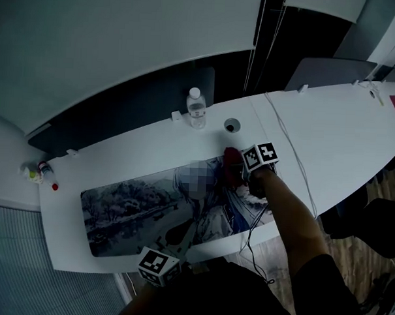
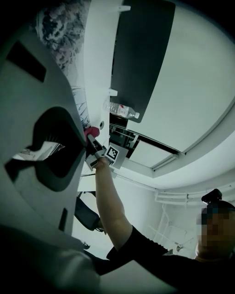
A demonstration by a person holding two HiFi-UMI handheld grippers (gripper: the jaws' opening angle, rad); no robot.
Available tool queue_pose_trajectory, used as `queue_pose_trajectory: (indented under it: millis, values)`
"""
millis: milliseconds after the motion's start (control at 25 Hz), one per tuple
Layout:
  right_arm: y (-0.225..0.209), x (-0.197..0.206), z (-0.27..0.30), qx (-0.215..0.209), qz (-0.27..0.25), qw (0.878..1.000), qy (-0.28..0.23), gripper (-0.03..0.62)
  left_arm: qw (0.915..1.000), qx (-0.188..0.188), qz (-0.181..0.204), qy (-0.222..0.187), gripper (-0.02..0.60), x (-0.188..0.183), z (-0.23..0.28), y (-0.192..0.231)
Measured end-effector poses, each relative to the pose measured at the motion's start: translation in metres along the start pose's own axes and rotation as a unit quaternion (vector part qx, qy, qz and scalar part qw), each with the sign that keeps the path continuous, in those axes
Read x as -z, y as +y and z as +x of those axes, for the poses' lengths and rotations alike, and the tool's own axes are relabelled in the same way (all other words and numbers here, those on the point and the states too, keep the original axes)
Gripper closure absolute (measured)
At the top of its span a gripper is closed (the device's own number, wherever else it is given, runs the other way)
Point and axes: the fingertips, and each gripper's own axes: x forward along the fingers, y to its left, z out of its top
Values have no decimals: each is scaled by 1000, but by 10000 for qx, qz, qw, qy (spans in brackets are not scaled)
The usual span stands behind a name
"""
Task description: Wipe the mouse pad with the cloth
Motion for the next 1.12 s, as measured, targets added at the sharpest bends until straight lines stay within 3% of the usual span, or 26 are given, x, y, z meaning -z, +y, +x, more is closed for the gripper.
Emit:
queue_pose_trajectory:
  millis: [160,520,920,1120]
  values:
    - [-28,-3,-19,70,201,9997,-138,487,9999,83,77,108,576,3,8,-5]
    - [-32,-1,-23,121,177,9994,-279,487,9998,86,101,148,577,1,10,-10]
    - [-29,-1,-23,200,67,9985,-504,487,9994,-349,61,6,577,3,-22,-5]
    - [-24,3,-30,403,-150,9916,-1219,487,9975,-704,-17,-69,577,9,-54,3]
